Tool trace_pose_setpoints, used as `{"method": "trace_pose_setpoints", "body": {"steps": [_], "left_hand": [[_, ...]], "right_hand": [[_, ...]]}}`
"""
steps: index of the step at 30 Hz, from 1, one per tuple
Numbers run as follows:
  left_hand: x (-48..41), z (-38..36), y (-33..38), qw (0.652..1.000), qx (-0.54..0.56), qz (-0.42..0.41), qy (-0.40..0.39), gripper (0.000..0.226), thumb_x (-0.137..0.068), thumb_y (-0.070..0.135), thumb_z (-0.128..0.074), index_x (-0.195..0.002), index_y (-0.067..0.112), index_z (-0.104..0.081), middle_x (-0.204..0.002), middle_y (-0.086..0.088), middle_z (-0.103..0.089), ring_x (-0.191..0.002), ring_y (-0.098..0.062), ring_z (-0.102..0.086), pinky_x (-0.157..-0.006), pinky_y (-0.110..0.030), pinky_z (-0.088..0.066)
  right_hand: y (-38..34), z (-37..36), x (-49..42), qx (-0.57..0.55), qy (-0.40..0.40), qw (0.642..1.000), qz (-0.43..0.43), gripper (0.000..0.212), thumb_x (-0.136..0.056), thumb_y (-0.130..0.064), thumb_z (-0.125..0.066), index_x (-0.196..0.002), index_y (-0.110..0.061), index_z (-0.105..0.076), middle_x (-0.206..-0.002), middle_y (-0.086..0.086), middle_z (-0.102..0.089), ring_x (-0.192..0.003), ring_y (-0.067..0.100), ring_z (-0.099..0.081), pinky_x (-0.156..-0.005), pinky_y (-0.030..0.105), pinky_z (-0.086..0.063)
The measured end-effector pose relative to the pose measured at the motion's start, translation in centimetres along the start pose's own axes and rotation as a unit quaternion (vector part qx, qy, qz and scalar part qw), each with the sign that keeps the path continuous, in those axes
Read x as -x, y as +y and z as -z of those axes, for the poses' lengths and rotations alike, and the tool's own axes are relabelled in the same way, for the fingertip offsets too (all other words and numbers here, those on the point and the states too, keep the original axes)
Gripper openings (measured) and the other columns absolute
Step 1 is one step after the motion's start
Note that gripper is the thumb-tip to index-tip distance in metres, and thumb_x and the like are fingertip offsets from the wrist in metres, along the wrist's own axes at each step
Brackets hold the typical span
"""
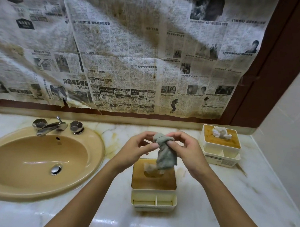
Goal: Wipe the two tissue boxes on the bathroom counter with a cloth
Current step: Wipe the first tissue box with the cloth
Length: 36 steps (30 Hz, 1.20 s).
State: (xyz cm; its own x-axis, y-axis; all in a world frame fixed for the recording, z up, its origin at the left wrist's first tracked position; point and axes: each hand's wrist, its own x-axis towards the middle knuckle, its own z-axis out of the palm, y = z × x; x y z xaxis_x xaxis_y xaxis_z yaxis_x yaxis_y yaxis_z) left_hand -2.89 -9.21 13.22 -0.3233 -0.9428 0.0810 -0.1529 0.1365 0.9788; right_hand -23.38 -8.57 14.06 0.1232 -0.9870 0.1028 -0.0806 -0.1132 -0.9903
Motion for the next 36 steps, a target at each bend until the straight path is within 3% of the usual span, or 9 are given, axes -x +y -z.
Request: {"method": "trace_pose_setpoints", "body": {"steps": [4, 7, 10, 15, 21, 26, 30, 32, 36], "left_hand": [[-1.1, 0.6, 2.6, 0.998, 0.014, -0.058, 0.027, 0.023, -0.085, 0.023, -0.071, -0.107, 0.019, -0.066, -0.100, 0.002, -0.070, -0.089, -0.016, -0.064, -0.077, -0.032, -0.051], [-1.4, 1.2, 3.9, 0.996, 0.025, -0.076, 0.028, 0.018, -0.089, 0.022, -0.069, -0.104, 0.014, -0.065, -0.099, -0.003, -0.071, -0.092, -0.016, -0.065, -0.079, -0.036, -0.053], [-1.3, 1.4, 4.4, 0.998, 0.025, -0.052, 0.016, 0.014, -0.093, 0.024, -0.065, -0.098, 0.012, -0.060, -0.097, -0.004, -0.070, -0.090, -0.015, -0.065, -0.076, -0.031, -0.054], [-0.7, 1.2, 3.6, 0.995, 0.096, -0.010, -0.029, 0.014, -0.094, 0.017, -0.061, -0.089, 0.013, -0.049, -0.093, -0.005, -0.063, -0.090, -0.017, -0.064, -0.079, -0.032, -0.054], [-0.2, 3.0, 2.7, 0.998, 0.056, 0.033, -0.024, 0.030, -0.082, 0.029, -0.076, -0.108, 0.017, -0.066, -0.097, -0.013, -0.066, -0.088, -0.019, -0.061, -0.071, -0.032, -0.049], [0.1, 4.4, 3.0, 0.999, 0.010, 0.033, -0.017, 0.019, -0.092, 0.034, -0.065, -0.080, 0.019, -0.067, -0.077, 0.004, -0.061, -0.073, -0.009, -0.054, -0.065, -0.025, -0.041], [0.7, 6.7, 2.8, 0.999, 0.021, 0.035, -0.023, 0.025, -0.090, 0.023, -0.069, -0.103, 0.003, -0.062, -0.088, -0.003, -0.062, -0.081, -0.015, -0.056, -0.064, -0.025, -0.045], [1.2, 8.6, 2.3, 0.999, 0.006, 0.047, -0.010, 0.030, -0.086, 0.015, -0.074, -0.112, 0.006, -0.063, -0.098, -0.006, -0.069, -0.089, -0.015, -0.064, -0.071, -0.026, -0.052], [2.5, 12.6, -0.4, 0.992, -0.077, 0.098, 0.030, 0.029, -0.080, 0.026, -0.080, -0.106, 0.017, -0.070, -0.095, -0.010, -0.073, -0.085, -0.020, -0.068, -0.071, -0.034, -0.052]], "right_hand": [[-3.0, -0.3, -0.8, 0.051, 0.020, 0.996, 0.063, 0.014, -0.092, -0.009, -0.066, -0.101, -0.019, -0.071, -0.097, -0.005, -0.072, -0.093, 0.008, -0.067, -0.082, 0.025, -0.057], [-4.1, 0.0, -1.6, 0.118, -0.027, 0.989, 0.083, 0.024, -0.091, -0.018, -0.069, -0.112, -0.029, -0.069, -0.103, -0.007, -0.069, -0.092, 0.007, -0.064, -0.081, 0.021, -0.055], [-4.3, 0.1, -2.0, 0.173, -0.045, 0.981, 0.082, 0.014, -0.092, -0.023, -0.068, -0.104, -0.028, -0.071, -0.103, -0.004, -0.066, -0.087, 0.011, -0.063, -0.077, 0.029, -0.058], [-3.5, -0.6, -1.6, 0.097, -0.047, 0.992, 0.064, 0.015, -0.094, -0.010, -0.063, -0.102, -0.021, -0.071, -0.096, 0.001, -0.071, -0.092, 0.019, -0.068, -0.071, 0.035, -0.062], [-3.5, -0.5, -1.1, 0.077, -0.012, 0.996, 0.053, 0.024, -0.090, -0.004, -0.066, -0.109, -0.017, -0.073, -0.100, 0.001, -0.073, -0.092, 0.019, -0.070, -0.072, 0.027, -0.061], [-3.8, -1.1, -1.3, 0.057, -0.015, 0.997, 0.058, 0.020, -0.092, -0.009, -0.067, -0.104, -0.025, -0.071, -0.096, -0.008, -0.071, -0.094, 0.014, -0.069, -0.077, 0.032, -0.061], [-4.3, -2.9, -2.1, 0.047, -0.020, 0.997, 0.062, 0.023, -0.090, -0.005, -0.066, -0.104, -0.023, -0.070, -0.101, -0.002, -0.068, -0.094, 0.016, -0.068, -0.068, 0.025, -0.057], [-4.1, -4.0, -2.7, 0.066, -0.020, 0.996, 0.056, 0.026, -0.088, -0.002, -0.067, -0.103, -0.023, -0.069, -0.102, -0.003, -0.067, -0.093, 0.017, -0.066, -0.067, 0.023, -0.053], [-1.7, -7.5, -3.7, 0.132, -0.057, 0.990, -0.010, 0.032, -0.085, 0.000, -0.065, -0.104, -0.026, -0.068, -0.100, 0.004, -0.062, -0.077, 0.018, -0.063, -0.063, 0.039, -0.060]]}}
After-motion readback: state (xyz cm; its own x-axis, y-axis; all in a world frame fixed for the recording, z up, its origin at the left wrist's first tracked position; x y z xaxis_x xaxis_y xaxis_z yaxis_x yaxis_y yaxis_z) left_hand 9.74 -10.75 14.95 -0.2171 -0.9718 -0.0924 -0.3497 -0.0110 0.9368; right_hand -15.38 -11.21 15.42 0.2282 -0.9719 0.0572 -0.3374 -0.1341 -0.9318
